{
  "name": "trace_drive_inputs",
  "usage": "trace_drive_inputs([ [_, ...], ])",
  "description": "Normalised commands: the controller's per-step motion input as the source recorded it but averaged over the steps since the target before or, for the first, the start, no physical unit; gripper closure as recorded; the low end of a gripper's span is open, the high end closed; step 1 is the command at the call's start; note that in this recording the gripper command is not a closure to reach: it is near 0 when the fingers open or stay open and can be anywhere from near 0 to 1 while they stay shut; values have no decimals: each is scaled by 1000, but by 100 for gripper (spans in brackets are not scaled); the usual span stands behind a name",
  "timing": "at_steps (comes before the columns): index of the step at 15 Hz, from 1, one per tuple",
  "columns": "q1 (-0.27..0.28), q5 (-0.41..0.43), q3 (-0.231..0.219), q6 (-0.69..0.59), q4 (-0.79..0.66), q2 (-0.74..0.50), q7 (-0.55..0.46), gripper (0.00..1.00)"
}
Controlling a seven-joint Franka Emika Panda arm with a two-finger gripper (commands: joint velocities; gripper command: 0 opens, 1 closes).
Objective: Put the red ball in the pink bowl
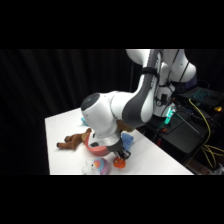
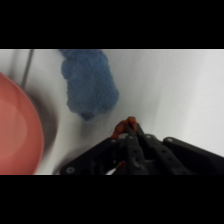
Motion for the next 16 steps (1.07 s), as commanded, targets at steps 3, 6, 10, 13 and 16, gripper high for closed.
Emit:
trace_drive_inputs([
  [3, -81, 168, -90, 106, -627, -752, -47, 13],
  [6, -29, 56, -148, 37, -248, -398, -4, 13],
  [10, -49, -37, -159, -33, 130, 15, 56, 13],
  [13, -98, -7, -117, -133, 377, 246, 86, 13],
  [16, -78, 41, -52, -196, 409, 249, 100, 13],
])
